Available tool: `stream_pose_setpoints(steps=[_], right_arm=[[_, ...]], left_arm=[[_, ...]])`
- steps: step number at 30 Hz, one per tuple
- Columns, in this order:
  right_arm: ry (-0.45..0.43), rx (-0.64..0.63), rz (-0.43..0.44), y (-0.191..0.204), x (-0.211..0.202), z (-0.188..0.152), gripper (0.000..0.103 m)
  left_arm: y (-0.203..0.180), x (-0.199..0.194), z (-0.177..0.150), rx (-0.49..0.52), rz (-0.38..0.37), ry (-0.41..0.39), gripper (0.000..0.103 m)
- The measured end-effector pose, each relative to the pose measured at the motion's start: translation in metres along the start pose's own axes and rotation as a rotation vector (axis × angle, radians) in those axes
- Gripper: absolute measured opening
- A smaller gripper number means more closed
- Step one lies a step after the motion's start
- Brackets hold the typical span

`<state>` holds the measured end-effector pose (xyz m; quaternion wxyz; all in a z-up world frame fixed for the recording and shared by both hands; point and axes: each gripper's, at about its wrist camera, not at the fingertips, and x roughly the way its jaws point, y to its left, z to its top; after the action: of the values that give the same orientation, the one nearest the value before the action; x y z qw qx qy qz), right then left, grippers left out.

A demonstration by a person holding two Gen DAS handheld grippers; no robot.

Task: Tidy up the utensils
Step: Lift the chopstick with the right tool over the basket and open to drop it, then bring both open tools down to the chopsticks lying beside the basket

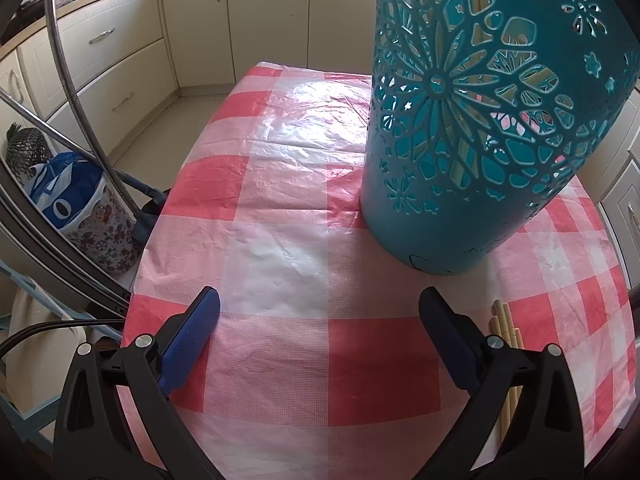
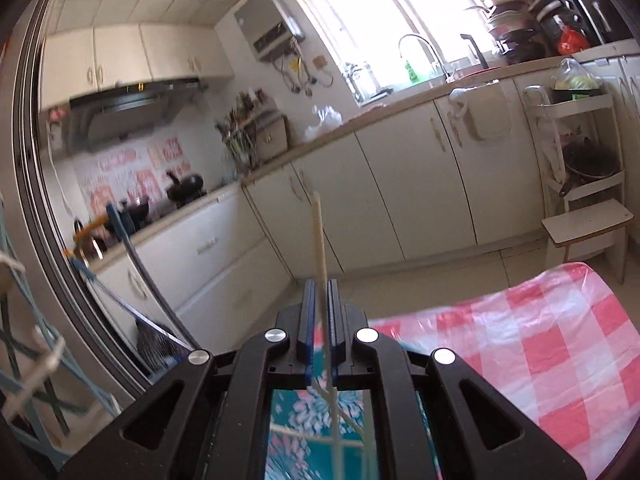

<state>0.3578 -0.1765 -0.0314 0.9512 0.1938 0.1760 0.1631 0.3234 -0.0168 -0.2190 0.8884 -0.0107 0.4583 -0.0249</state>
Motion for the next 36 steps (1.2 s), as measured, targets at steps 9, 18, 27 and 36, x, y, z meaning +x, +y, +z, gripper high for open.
stream_pose_setpoints(steps=[9,18,27,36], right_arm=[[0.107,-0.115,0.001,0.004,-0.040,-0.039,0.023],[0.146,-0.187,-0.054,0.018,-0.089,-0.067,0.035],[0.214,-0.177,-0.095,0.008,-0.114,-0.085,0.039],[0.465,-0.055,-0.143,-0.038,-0.116,-0.143,0.028]], left_arm=[[0.000,0.001,0.000,0.001,0.001,0.000,0.095],[0.000,0.001,0.000,-0.002,-0.002,-0.001,0.095],[-0.001,-0.001,-0.003,-0.003,0.021,0.004,0.095],[0.003,-0.033,-0.025,-0.023,0.014,-0.119,0.095]])
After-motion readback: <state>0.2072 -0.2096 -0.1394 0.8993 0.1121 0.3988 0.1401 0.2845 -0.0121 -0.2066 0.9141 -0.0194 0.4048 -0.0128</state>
